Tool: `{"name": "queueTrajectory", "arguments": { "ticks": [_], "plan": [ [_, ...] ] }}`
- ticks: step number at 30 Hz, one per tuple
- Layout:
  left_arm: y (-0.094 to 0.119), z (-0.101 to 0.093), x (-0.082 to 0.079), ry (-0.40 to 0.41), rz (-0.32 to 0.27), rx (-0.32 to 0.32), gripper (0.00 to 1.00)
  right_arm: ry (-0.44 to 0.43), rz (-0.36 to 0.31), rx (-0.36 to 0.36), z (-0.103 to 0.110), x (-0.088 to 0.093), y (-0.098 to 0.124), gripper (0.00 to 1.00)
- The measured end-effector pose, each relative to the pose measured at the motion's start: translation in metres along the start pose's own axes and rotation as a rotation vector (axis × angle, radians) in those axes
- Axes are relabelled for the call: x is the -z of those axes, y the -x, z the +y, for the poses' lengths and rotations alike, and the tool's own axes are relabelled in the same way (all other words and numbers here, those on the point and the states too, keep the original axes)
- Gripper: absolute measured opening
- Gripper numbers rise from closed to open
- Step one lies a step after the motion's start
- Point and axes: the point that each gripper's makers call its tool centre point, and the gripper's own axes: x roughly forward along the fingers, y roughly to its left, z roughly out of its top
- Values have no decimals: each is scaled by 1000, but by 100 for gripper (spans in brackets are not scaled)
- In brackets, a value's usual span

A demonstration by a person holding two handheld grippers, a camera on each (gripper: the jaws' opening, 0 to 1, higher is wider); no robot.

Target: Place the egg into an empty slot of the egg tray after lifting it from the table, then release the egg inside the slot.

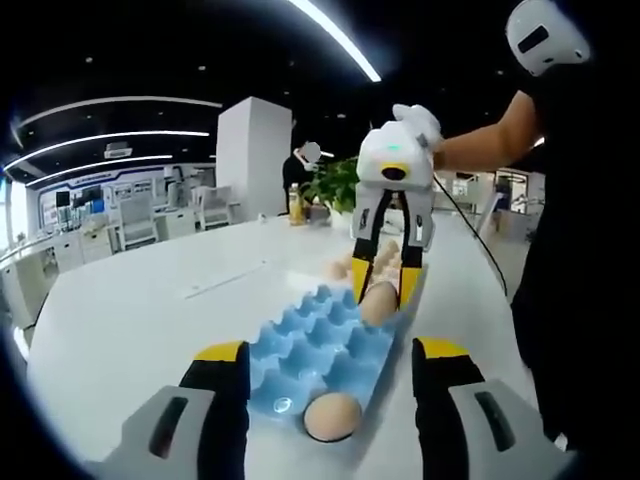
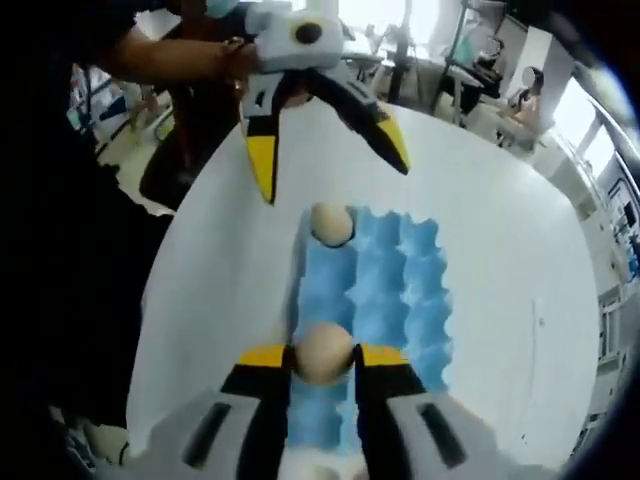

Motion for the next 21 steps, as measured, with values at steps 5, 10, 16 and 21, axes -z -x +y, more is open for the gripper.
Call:
{"name": "queueTrajectory", "arguments": {
  "ticks": [5,10,16,21],
  "plan": [
    [0,0,0,4,-4,0,66,17,-14,-13,-1,-13,-8,25],
    [-1,0,1,4,3,2,65,27,-37,-21,-2,-27,-17,25],
    [1,1,1,6,-1,-3,65,39,-50,-31,-4,-38,-28,25],
    [3,2,1,8,-4,-8,65,41,-60,-40,-5,-45,-35,25]
  ]
}}
